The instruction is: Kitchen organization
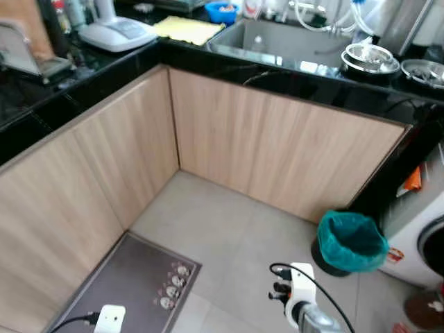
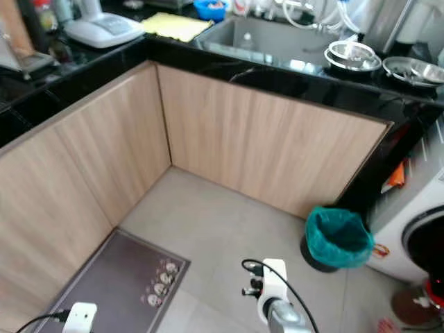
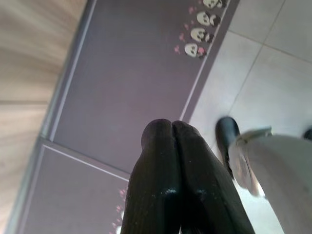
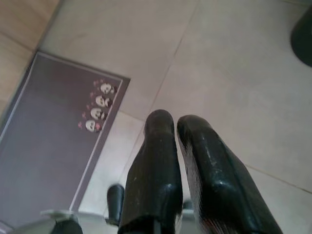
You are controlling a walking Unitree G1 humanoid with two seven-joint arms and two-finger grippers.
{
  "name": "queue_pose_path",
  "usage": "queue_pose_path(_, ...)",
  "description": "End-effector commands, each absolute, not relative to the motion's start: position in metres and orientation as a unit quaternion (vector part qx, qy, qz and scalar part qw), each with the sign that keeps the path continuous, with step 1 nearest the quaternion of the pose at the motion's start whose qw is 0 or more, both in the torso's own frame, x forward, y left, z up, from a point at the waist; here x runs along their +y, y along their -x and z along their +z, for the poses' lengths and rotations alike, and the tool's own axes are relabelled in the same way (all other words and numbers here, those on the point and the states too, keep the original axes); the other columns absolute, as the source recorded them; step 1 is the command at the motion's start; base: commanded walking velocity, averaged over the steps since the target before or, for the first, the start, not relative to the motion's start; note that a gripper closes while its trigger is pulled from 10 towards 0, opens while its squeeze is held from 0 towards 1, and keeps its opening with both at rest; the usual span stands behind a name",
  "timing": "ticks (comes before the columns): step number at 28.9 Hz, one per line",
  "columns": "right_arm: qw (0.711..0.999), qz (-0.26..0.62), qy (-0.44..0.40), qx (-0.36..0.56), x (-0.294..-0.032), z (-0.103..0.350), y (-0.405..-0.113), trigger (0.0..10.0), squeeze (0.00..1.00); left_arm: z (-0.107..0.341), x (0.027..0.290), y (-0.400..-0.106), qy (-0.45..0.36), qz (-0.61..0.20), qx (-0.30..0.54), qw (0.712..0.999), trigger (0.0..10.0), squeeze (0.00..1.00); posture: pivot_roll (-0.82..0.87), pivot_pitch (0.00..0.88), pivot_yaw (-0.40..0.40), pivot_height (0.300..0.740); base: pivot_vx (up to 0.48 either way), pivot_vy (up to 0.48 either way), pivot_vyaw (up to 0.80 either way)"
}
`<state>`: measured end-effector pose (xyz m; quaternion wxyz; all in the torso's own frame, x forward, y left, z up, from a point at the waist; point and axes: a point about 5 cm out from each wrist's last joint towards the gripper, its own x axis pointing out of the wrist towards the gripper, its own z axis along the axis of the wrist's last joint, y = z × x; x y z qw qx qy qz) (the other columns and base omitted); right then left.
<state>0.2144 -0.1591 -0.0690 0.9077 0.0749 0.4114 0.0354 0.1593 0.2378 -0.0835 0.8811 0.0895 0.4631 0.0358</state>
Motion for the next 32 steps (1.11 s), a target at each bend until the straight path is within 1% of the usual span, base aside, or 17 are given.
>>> queue_pose_path(1,0.906,0.021,-0.080,0.416,-0.1682,-0.0712,-0.2095,10.0,0.00,-0.0856,0.2325,-0.1577,-0.087,0.026,0.469,0.879,10.0,0.00,-0.11,0.002,0.007,0.731,0.394,0.000,0.00)
queue_pose_path(24,0.903,-0.004,-0.081,0.421,-0.1694,-0.0735,-0.2060,10.0,0.00,-0.0852,0.2309,-0.1593,-0.099,0.006,0.468,0.878,10.0,0.00,-0.13,0.000,0.019,0.731,0.393,0.000,0.00)
queue_pose_path(26,0.911,-0.009,-0.087,0.404,-0.1751,-0.0705,-0.2089,10.0,0.00,-0.0847,0.2316,-0.1601,-0.099,0.007,0.467,0.879,10.0,0.00,-0.13,0.000,0.019,0.731,0.396,0.000,-0.57)
queue_pose_path(32,0.909,-0.009,-0.089,0.407,-0.1766,-0.0713,-0.2073,10.0,0.00,-0.0848,0.2317,-0.1600,-0.098,0.009,0.467,0.879,10.0,0.00,-0.13,0.008,0.019,0.731,0.394,0.000,-0.57)
